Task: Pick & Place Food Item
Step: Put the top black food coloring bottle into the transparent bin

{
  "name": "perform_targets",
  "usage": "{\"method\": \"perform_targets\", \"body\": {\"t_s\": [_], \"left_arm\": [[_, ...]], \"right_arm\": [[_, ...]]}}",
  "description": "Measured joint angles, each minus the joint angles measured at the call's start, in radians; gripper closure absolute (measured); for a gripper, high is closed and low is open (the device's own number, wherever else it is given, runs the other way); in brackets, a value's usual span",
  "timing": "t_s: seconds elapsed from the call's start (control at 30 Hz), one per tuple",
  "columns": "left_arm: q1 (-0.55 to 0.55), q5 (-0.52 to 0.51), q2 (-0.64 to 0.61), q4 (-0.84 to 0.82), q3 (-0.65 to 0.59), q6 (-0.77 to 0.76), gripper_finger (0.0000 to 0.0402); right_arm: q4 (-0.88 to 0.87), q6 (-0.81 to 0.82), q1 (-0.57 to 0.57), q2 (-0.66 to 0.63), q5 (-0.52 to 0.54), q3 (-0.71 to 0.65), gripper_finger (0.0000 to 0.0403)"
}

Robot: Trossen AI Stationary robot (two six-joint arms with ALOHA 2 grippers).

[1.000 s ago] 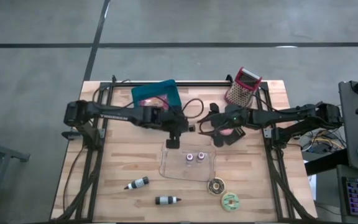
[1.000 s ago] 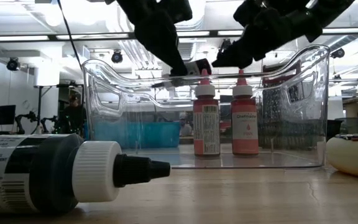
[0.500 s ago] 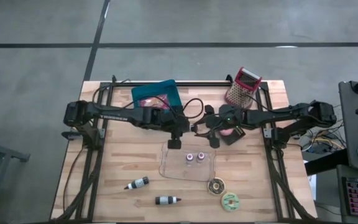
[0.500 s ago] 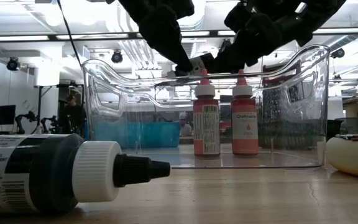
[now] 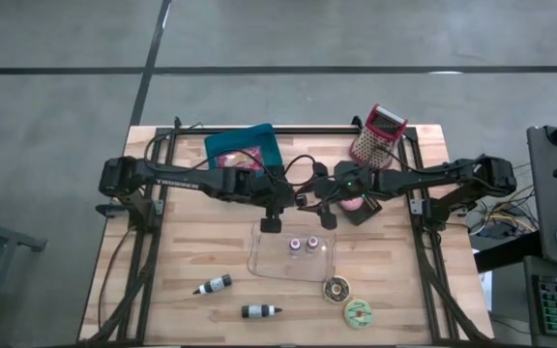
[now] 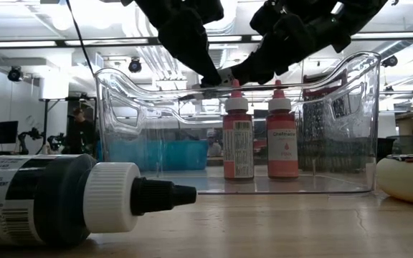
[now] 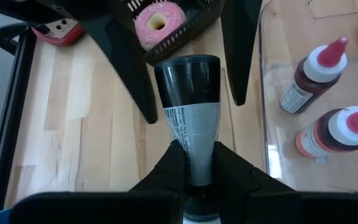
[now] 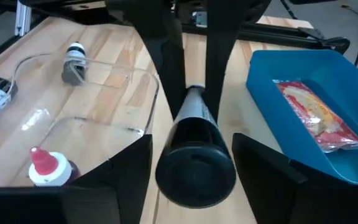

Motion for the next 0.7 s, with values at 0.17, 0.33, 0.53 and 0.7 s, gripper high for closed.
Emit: {"method": "perform_targets", "body": {"t_s": [0.17, 0.33, 0.53, 0.7], "left_arm": [[0.0, 0.0, 0.0, 0.006, 0.0, 0.003, 0.0349], [0.0, 0.0, 0.0, 0.006, 0.0, 0.003, 0.0349], [0.0, 0.0, 0.0, 0.007, 0.0, 0.016, 0.0349], [0.0, 0.0, -0.007, 0.009, 0.0, 0.053, 0.0336]], "right_arm": [[-0.001, -0.001, 0.008, 0.001, -0.001, 0.0, 0.0241], [-0.002, -0.004, 0.008, 0.001, 0.002, 0.0, 0.0268], [-0.002, 0.003, 0.008, 0.001, 0.002, 0.0, 0.0268], [0.001, 0.01, 0.008, 0.0, 0.002, 0.0, 0.0268]]}}
